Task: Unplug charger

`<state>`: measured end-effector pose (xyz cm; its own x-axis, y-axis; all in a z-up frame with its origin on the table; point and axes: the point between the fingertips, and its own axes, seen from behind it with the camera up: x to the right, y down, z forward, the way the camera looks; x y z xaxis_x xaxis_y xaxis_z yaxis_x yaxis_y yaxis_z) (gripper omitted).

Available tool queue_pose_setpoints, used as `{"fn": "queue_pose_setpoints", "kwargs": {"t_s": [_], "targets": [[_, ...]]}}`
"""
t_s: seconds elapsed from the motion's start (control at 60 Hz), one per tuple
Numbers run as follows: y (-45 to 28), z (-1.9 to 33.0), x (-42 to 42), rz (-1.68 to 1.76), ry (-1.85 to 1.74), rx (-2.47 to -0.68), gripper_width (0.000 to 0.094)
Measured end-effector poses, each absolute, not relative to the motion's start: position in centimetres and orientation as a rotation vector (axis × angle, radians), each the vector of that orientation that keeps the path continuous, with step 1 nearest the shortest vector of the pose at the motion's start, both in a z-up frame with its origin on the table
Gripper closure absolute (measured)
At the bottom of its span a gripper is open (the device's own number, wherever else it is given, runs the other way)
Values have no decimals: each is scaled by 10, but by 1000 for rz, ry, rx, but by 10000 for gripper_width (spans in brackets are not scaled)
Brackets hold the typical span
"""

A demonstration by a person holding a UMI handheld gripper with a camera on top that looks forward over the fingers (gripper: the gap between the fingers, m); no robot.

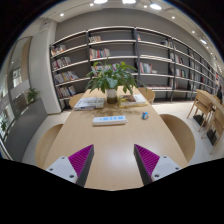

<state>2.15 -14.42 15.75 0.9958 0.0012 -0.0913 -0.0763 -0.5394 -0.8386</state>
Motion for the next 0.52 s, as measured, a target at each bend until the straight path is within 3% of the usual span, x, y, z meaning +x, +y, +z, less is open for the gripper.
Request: {"fn": "queue_pose_setpoints", "kwargs": {"t_s": [0.517], "targets": [[-193, 196, -14, 129, -23, -2101, 139]]}}
